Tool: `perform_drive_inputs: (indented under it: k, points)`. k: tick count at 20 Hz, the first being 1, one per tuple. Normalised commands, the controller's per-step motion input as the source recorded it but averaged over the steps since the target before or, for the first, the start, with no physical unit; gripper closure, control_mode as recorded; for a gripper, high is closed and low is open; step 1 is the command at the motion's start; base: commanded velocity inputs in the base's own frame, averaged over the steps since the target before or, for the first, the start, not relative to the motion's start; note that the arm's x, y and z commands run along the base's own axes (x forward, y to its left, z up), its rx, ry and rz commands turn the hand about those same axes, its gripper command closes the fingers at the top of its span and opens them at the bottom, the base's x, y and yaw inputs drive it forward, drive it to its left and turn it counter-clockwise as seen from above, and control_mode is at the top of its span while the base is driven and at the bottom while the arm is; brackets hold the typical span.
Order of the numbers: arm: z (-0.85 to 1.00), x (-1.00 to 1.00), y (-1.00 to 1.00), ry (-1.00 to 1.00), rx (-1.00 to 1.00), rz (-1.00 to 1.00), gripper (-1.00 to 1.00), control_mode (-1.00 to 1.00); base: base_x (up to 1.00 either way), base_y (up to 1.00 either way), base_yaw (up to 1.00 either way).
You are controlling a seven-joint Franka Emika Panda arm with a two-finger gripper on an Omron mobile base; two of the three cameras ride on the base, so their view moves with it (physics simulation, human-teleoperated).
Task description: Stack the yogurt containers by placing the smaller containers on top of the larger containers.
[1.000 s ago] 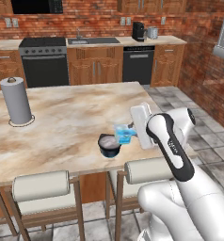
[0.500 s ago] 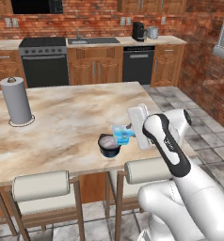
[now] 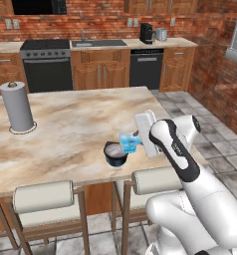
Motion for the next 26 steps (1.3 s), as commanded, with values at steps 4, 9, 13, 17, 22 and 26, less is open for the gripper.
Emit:
perform_drive_inputs:
  k: [4,9,13,17,22,26]
  points:
    - [0.0,0.02,-0.02,-0.02,-0.01,0.0,1.0,-1.0,0.0,0.0,0.0]
    - [0.0,0.0,0.0,-0.06,-0.03,0.0,1.0,-1.0,0.0,0.0,0.0]
    - [0.0,0.0,0.0,-0.07,-0.05,0.0,1.0,-1.0,0.0,0.0,0.0]
    - [0.0,0.0,0.0,-0.07,-0.07,0.0,1.0,-1.0,0.0,0.0,0.0]
    - [0.0,0.0,0.0,-0.05,-0.07,0.0,1.0,-1.0,0.0,0.0,0.0]
    - [0.0,0.0,0.0,-0.01,-0.05,0.0,1.0,-1.0,0.0,0.0,0.0]
